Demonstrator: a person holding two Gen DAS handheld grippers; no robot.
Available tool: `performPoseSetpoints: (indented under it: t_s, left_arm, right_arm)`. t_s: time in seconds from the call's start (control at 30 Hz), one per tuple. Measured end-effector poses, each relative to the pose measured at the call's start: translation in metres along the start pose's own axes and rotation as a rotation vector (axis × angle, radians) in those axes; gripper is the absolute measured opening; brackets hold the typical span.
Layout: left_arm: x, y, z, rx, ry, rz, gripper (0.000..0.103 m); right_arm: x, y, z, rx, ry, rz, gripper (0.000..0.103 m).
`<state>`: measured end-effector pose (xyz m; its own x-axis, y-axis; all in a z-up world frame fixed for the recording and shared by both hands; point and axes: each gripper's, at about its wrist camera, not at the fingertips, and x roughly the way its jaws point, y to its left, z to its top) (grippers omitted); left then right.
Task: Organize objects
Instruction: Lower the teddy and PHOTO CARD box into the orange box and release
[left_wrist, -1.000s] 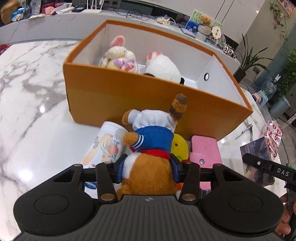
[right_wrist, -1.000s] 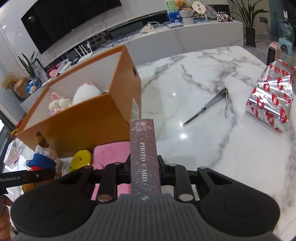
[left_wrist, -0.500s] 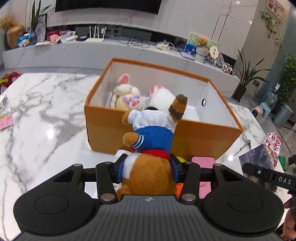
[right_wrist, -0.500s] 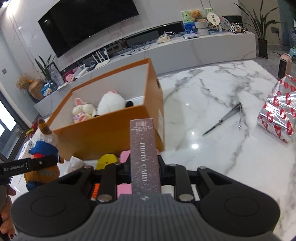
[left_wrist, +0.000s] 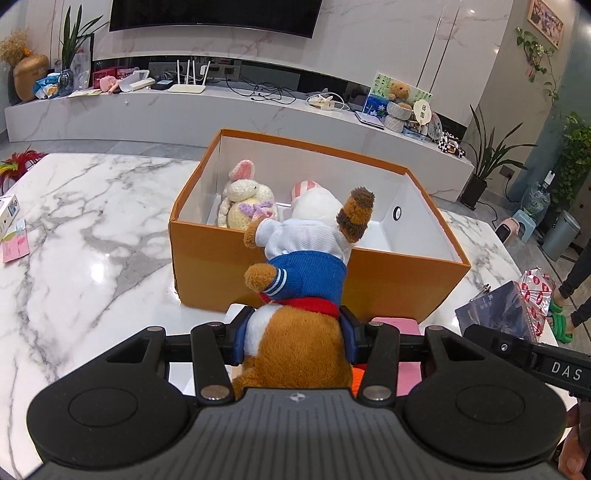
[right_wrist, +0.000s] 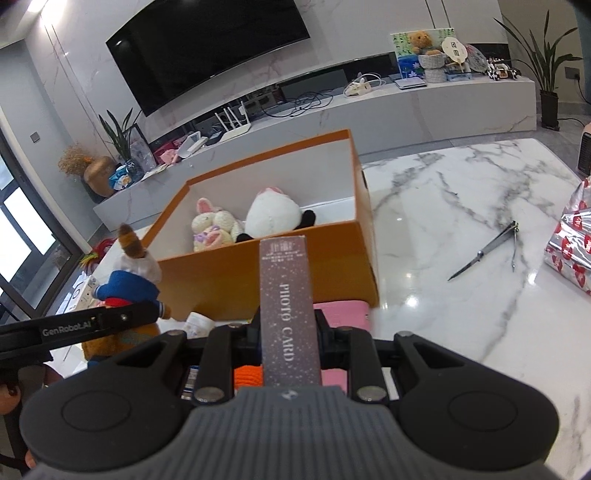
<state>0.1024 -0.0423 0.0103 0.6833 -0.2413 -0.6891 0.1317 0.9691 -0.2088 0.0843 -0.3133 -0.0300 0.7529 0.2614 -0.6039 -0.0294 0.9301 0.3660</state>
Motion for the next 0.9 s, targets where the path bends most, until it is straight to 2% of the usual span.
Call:
performPoseSetpoints:
  t_s: [0.43, 0.73, 0.9]
  left_arm:
    - [-0.022, -0.010, 0.007, -0.005, -0.031, -0.018, 0.054]
    - [-0.036, -0.022, 0.034, 0.008, -0.083, -0.057, 0.055]
    - [-0.034, -0.016, 0.061, -0.012, -0.109, -0.047, 0.055]
  right_arm:
    - [-0.027, 0.022, 0.003, -0.007, -0.046, 0.039, 0.025]
    - [-0.041, 0.042, 0.016, -0.035, -0.104, 0.058, 0.025]
    - [-0.041, 0.050, 0.036, -0.029, -0.138, 0.075, 0.025]
